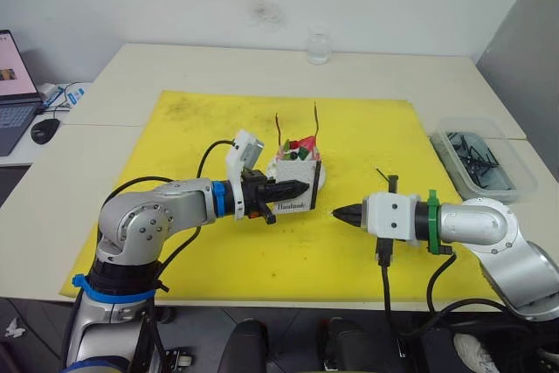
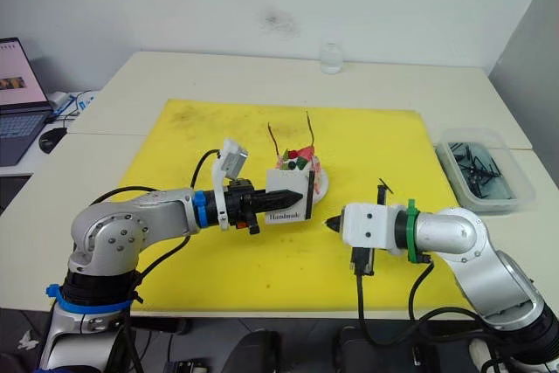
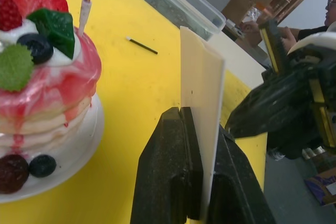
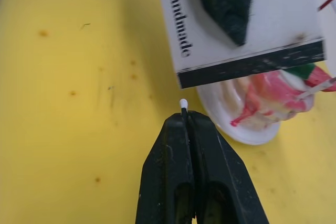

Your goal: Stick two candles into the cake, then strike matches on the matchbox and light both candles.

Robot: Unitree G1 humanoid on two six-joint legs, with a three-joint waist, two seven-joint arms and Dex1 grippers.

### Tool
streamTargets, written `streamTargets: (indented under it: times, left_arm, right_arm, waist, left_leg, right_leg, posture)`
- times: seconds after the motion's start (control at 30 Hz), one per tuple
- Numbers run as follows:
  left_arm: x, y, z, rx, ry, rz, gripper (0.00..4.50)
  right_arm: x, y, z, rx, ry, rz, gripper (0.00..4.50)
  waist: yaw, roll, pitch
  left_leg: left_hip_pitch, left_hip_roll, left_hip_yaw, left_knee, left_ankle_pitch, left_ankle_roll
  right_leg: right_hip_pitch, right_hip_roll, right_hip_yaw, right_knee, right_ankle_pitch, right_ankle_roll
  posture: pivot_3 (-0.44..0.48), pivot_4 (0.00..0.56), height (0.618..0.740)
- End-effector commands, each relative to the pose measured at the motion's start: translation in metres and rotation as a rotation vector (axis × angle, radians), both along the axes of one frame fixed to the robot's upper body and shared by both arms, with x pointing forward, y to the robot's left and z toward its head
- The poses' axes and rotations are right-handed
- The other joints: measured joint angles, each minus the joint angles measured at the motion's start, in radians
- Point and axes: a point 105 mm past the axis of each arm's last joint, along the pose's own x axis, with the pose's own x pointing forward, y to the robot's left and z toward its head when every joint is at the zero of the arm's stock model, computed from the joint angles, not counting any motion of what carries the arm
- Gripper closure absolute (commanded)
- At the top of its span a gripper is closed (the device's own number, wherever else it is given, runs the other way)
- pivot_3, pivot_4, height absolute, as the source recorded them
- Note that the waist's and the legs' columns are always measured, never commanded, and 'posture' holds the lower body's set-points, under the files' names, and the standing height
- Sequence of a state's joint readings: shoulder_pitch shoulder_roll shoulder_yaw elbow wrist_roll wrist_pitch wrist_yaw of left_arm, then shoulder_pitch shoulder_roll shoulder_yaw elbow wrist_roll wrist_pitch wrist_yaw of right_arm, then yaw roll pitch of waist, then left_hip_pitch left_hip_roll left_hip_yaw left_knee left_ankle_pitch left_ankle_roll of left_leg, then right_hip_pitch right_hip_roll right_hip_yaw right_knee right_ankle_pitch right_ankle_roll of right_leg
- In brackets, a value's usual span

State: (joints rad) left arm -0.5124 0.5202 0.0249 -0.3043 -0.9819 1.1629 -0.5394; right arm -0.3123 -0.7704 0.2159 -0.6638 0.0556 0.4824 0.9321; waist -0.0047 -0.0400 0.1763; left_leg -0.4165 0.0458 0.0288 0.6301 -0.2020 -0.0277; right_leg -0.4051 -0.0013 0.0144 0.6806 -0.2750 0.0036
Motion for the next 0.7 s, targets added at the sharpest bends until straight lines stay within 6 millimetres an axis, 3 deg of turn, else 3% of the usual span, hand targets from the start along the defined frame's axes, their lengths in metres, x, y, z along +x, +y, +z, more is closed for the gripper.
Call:
streamTargets:
  times: [0.03,0.7]
  left_arm:
    - [-0.004,-0.002,0.003,0.003,0.002,-0.036,4.5]
    - [-0.009,-0.004,0.006,0.012,0.019,-0.083,4.5]
  right_arm:
    - [0.0,0.005,0.019,0.029,-0.087,0.003,4.48]
    - [0.011,0.021,0.005,-0.043,-0.143,0.05,4.48]
  waist:
    - [-0.001,0.0,0.0]
    - [-0.001,0.0,0.0]
  left_leg:
    - [0.0,0.0,0.0,0.0,0.0,0.0]
    - [0.0,0.0,0.0,0.0,0.0,0.0]
  right_leg:
    - [0.0,0.0,0.0,0.0,0.0,0.0]
    - [0.0,0.0,0.0,0.0,0.0,0.0]
  posture:
    - [0.0,0.15,0.74]
    - [0.0,0.15,0.74]
